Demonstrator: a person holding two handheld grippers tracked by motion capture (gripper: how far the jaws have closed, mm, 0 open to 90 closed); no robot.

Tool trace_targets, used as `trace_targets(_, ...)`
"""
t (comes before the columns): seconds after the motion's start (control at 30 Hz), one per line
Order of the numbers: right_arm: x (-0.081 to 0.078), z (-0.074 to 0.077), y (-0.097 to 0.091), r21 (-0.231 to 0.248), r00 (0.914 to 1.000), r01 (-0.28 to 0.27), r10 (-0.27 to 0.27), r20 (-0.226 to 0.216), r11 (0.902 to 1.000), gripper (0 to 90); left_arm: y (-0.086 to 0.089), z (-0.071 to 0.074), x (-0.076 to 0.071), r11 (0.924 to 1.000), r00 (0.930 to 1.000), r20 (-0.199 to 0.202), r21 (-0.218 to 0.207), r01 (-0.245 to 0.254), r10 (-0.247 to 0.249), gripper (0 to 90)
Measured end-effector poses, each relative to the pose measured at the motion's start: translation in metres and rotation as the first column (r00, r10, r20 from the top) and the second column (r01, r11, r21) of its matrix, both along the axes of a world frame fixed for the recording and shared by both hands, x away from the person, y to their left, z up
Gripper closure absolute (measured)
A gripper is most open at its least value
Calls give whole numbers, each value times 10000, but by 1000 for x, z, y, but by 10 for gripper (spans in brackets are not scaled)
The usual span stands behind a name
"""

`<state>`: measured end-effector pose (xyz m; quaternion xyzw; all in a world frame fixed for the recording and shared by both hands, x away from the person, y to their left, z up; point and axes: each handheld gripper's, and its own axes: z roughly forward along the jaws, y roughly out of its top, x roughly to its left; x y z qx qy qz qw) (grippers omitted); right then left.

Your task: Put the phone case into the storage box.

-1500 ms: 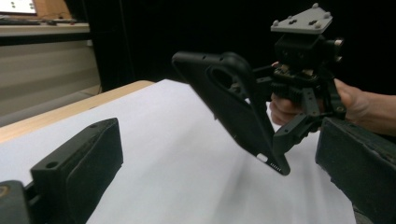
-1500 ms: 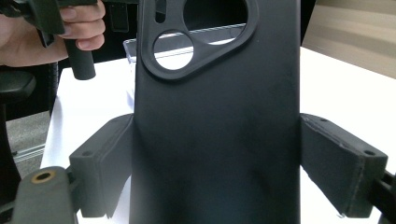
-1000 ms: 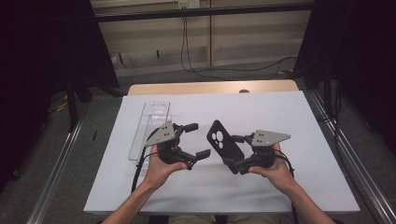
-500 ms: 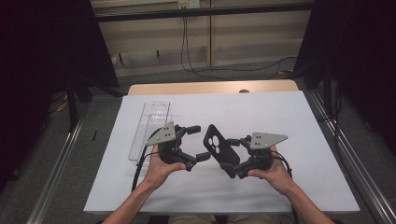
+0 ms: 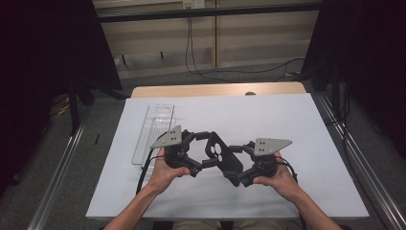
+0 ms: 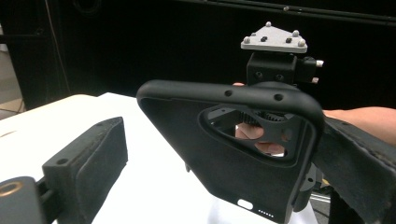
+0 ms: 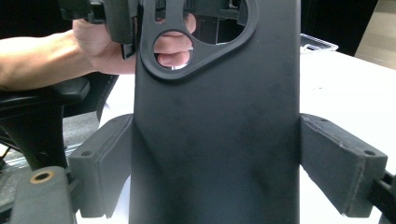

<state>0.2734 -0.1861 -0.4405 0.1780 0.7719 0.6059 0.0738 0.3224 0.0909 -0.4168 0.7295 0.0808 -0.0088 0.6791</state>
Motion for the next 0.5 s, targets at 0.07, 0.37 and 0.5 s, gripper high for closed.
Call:
trace_targets(0.07,0,0,1,33,10000,-40,40,-44,10000,134,0,0,1,9998,9998,-121,-137,126,-127,55)
trace_targets(0.37,-1,0,2,94,9992,-381,382,-129,9992,134,-2,-2,2,9982,9984,45,-211,558,-557,59)
trace_targets(0.5,-3,0,3,189,9987,-482,485,-132,9987,134,-4,-2,3,9961,9971,-32,-443,760,-762,40)
